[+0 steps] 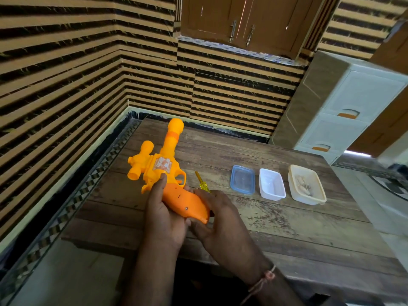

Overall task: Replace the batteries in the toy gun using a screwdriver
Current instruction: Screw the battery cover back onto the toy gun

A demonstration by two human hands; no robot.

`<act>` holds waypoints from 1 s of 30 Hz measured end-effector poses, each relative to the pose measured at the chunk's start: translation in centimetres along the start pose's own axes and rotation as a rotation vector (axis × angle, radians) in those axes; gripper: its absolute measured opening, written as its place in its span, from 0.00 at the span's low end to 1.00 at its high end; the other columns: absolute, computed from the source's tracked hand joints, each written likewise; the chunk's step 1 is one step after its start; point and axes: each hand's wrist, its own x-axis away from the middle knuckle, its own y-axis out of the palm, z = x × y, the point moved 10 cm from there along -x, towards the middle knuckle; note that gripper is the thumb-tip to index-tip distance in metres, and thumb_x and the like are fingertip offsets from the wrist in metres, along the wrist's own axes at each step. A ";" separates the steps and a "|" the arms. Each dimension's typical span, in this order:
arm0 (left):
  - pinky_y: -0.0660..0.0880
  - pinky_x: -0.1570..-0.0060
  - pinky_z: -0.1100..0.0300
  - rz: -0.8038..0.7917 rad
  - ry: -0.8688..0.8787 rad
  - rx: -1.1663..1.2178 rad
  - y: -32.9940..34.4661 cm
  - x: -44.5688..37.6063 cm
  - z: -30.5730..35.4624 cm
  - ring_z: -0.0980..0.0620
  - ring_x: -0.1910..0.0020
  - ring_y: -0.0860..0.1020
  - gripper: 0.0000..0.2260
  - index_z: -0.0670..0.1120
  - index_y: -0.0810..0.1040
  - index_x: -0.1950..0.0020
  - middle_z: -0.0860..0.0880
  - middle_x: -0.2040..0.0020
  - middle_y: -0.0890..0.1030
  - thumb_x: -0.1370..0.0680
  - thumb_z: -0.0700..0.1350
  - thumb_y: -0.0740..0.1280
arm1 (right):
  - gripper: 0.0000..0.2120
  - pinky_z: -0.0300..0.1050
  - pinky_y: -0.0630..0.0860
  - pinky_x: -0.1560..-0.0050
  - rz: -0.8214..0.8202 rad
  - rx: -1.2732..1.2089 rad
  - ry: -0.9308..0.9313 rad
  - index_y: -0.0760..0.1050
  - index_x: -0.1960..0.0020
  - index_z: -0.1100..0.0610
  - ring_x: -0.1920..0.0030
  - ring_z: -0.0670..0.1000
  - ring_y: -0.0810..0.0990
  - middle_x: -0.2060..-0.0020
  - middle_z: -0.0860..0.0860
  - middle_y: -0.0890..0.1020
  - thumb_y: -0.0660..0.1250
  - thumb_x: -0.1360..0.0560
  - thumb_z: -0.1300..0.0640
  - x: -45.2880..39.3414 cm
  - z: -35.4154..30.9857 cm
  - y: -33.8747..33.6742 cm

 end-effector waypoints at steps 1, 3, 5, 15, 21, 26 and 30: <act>0.80 0.62 0.51 0.004 -0.002 0.000 0.1 0.0 0.0 0.48 0.58 0.80 0.24 0.45 0.74 0.31 0.44 0.52 0.80 0.23 0.55 0.67 | 0.28 0.21 0.61 0.47 0.001 0.003 -0.005 0.68 0.30 0.41 0.46 0.41 0.69 0.45 0.44 0.72 0.71 0.27 0.51 -0.1 0.0 0.0; 0.80 0.65 0.53 0.016 -0.010 -0.004 -0.1 0.0 0.1 0.48 0.58 0.80 0.22 0.45 0.74 0.33 0.44 0.52 0.80 0.22 0.55 0.65 | 0.26 0.22 0.62 0.48 -0.002 0.008 -0.012 0.69 0.30 0.43 0.47 0.42 0.70 0.45 0.46 0.72 0.70 0.27 0.51 -0.4 0.0 0.1; 0.80 0.64 0.52 0.030 -0.013 -0.011 -0.3 -0.1 0.2 0.47 0.56 0.80 0.22 0.46 0.74 0.32 0.43 0.48 0.79 0.22 0.56 0.65 | 0.26 0.22 0.62 0.48 -0.009 0.022 -0.018 0.69 0.30 0.44 0.47 0.43 0.70 0.45 0.47 0.72 0.70 0.26 0.51 -0.7 -0.1 0.2; 0.77 0.61 0.52 0.248 0.015 -0.087 -1.6 0.1 0.4 0.43 0.46 0.80 0.17 0.47 0.73 0.32 0.43 0.40 0.80 0.19 0.52 0.62 | 0.24 0.32 0.65 0.46 -0.023 0.076 0.003 0.70 0.31 0.49 0.45 0.45 0.71 0.42 0.49 0.73 0.69 0.26 0.52 -1.7 0.3 0.6; 0.73 0.60 0.56 0.505 0.164 -0.184 -4.6 0.3 3.4 0.51 0.53 0.80 0.05 0.52 0.79 0.54 0.48 0.50 0.82 0.21 0.50 0.65 | 0.26 0.33 0.62 0.42 -0.037 0.089 0.017 0.68 0.28 0.50 0.39 0.48 0.70 0.37 0.50 0.72 0.69 0.25 0.52 -1.6 1.0 1.3; 0.77 0.55 0.54 0.602 0.269 -0.257 -5.5 1.2 5.3 0.52 0.55 0.81 0.10 0.52 0.81 0.57 0.49 0.54 0.83 0.28 0.57 0.66 | 0.27 0.35 0.64 0.39 -0.044 0.077 0.042 0.67 0.28 0.49 0.37 0.48 0.69 0.35 0.50 0.70 0.69 0.25 0.52 -1.4 1.6 2.1; 0.80 0.49 0.38 0.695 0.438 -0.341 -5.6 2.7 7.1 0.45 0.53 0.83 0.20 0.51 0.82 0.52 0.48 0.52 0.84 0.37 0.60 0.64 | 0.28 0.41 0.66 0.34 -0.062 0.098 0.062 0.64 0.27 0.47 0.35 0.49 0.67 0.33 0.49 0.67 0.68 0.24 0.51 -0.8 1.9 3.1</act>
